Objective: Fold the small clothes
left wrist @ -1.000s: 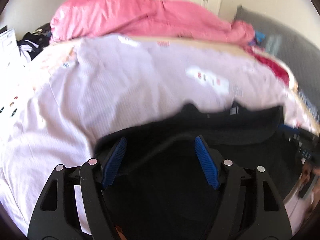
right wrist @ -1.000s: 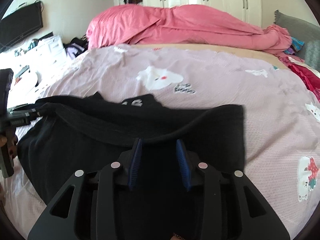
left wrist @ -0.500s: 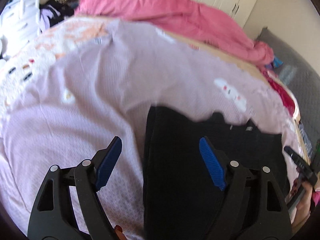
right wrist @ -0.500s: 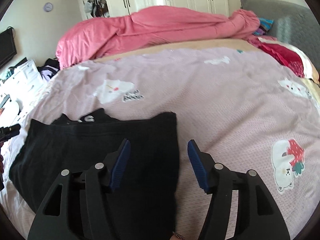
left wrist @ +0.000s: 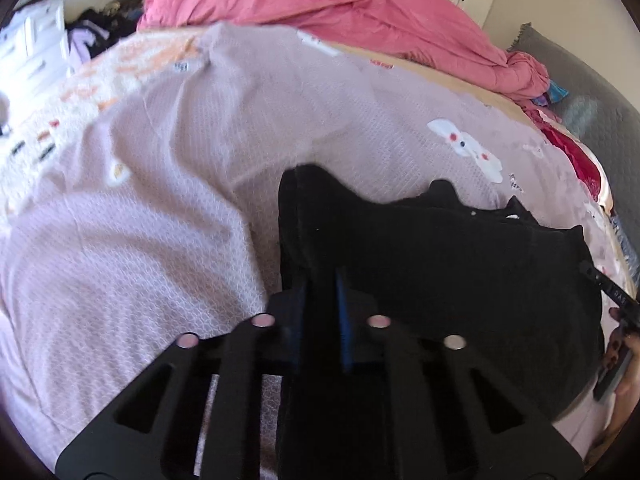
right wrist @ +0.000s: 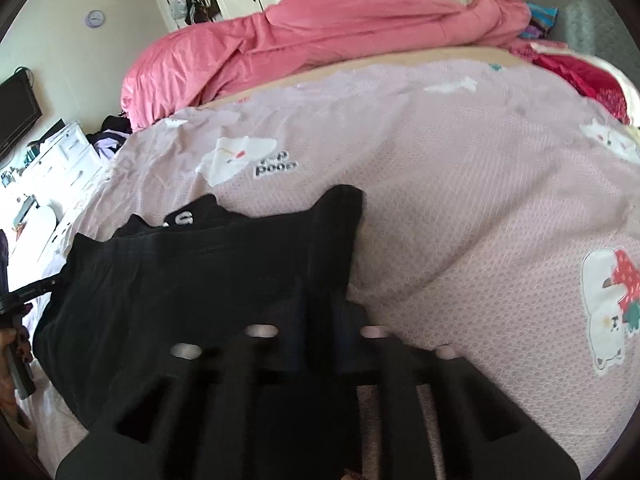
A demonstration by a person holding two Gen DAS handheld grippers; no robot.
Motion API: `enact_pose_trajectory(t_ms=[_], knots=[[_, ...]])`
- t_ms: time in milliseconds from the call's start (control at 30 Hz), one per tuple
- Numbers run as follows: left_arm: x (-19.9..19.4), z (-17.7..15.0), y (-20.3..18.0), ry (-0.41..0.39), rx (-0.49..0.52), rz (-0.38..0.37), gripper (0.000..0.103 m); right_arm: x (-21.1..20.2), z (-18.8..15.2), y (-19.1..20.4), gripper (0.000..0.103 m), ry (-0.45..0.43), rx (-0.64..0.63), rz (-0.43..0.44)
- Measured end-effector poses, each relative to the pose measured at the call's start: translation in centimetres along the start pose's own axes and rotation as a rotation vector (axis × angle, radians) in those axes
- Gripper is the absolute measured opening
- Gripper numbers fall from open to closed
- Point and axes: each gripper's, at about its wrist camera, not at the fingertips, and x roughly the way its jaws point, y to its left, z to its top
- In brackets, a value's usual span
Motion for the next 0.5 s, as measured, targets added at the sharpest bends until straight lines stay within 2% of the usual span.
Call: enact_pose_trajectory(t_ms=[100,200,267,367,433,500], knots=[[-1.7,0.6,-0.7,-0.07,0.033,0.012,0.004,-1.3,0.4,0.5,0.008,-0.061,-0.013,-0.015],[-2.1,0.7,-0.9,-0.101,0.043,0.02,0.004,-1.6,0.6,0.2,0.008,-0.087,-0.011,-0.034],[-1.2,0.5,-0.8,-0.092,0.047,0.04,0.004,-1.0,0.5,-0.1,0.008,-0.077,-0.011,-0.054],[0.8,-0.2,0.1,-0.045,0.03,0.082,0.005,0.5,-0.2,-1.1,0.008,-0.016,0.027,-0.074],[1.7,-0.8,0.6,-0.017,0.009,0.089,0.01,0.8,-0.4,-1.3,0.01,0.001,0.045,-0.077],[1.6,-0.8,0.4,-0.02,0.019,0.104,0.011,0.5,-0.3,-1.1,0.012,0.001,0.041,-0.086]])
